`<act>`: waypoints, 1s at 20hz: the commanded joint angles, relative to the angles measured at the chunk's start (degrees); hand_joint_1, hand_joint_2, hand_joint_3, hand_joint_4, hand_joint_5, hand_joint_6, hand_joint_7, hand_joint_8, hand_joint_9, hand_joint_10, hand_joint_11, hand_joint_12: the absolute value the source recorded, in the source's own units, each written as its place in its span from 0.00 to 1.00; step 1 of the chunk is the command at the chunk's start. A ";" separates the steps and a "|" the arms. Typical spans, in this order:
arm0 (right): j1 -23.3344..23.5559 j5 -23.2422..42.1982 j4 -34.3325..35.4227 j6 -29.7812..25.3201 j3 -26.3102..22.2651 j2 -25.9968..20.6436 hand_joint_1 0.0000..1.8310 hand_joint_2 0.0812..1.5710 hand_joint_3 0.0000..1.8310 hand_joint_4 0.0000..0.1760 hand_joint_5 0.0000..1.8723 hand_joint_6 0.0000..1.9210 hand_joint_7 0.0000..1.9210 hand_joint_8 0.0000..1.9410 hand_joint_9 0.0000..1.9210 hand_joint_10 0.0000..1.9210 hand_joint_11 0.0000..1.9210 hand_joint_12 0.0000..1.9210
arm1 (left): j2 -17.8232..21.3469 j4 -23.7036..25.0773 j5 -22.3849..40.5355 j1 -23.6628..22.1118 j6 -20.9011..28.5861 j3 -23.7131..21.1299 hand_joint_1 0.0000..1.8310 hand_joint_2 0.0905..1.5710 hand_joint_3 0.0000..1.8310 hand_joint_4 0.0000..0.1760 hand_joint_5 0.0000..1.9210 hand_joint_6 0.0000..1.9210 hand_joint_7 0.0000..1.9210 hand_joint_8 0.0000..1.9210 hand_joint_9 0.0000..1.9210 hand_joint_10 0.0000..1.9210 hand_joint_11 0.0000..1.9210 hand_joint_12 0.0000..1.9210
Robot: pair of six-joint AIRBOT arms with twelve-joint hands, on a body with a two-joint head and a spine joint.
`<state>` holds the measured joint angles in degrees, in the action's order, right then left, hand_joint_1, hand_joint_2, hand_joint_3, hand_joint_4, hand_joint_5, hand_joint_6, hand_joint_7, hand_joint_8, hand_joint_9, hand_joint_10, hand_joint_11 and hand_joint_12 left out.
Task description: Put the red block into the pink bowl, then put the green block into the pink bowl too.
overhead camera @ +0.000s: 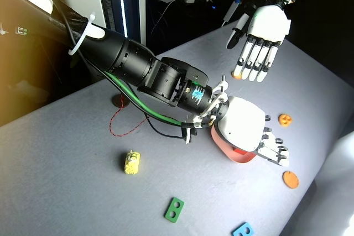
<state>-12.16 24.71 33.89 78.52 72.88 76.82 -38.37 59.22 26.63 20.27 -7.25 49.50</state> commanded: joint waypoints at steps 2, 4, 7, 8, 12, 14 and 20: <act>0.85 5.82 -1.08 -0.23 0.30 -0.52 0.61 0.61 0.00 0.88 0.69 0.23 0.16 0.00 0.02 0.00 0.00 0.00 | 0.53 -1.71 3.64 -0.68 -0.03 -0.01 0.25 0.76 0.00 0.00 0.21 0.00 0.20 0.00 0.16 0.00 0.00 0.25; 0.98 5.71 -1.08 -0.23 0.30 -0.52 0.61 0.61 0.00 0.73 0.68 0.26 0.16 0.00 0.02 0.00 0.00 0.00 | 0.53 -1.71 3.64 -0.68 -0.03 -0.01 0.22 0.78 0.00 0.00 0.19 0.00 0.19 0.00 0.16 0.00 0.00 0.26; 1.16 5.63 -1.07 -0.23 0.30 -0.52 0.61 0.61 0.00 0.66 0.68 0.25 0.16 0.00 0.01 0.00 0.00 0.00 | 0.53 -1.71 3.64 -0.68 -0.03 -0.07 0.23 0.77 0.00 0.00 0.19 0.00 0.19 0.00 0.16 0.00 0.00 0.25; 1.17 5.62 -1.07 -0.23 0.30 -0.53 0.61 0.61 0.00 0.90 0.68 0.25 0.17 0.00 0.02 0.00 0.00 0.00 | 0.53 -1.71 3.64 -0.68 -0.03 -0.10 0.25 0.76 0.00 0.00 0.21 0.01 0.20 0.00 0.17 0.00 0.00 0.26; 1.16 5.60 -1.07 -0.23 0.30 -0.54 0.61 0.61 0.00 0.78 0.69 0.23 0.19 0.00 0.03 0.00 0.00 0.00 | 0.53 -1.72 3.64 -0.67 -0.03 -0.20 0.22 0.78 0.00 0.00 0.21 0.01 0.20 0.00 0.16 0.01 0.00 0.23; 1.16 5.60 -1.06 -0.24 0.28 -0.53 0.61 0.61 0.00 0.78 0.69 0.24 0.17 0.00 0.01 0.00 0.00 0.00 | 0.53 -1.72 3.54 -0.68 -0.02 -0.20 0.23 0.77 0.00 0.00 0.21 0.00 0.20 0.00 0.16 0.00 0.00 0.26; 1.15 5.53 -1.06 -0.24 0.29 -0.56 0.61 0.60 0.00 0.83 0.73 0.17 0.18 0.00 0.03 0.00 0.00 0.00 | 0.53 -1.73 3.53 -0.71 0.00 -0.32 0.22 0.77 0.00 0.00 0.22 0.00 0.21 0.00 0.18 0.00 0.00 0.25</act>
<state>-11.84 24.51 33.91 78.52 72.99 76.82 -38.37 59.33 26.61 20.27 -7.25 49.32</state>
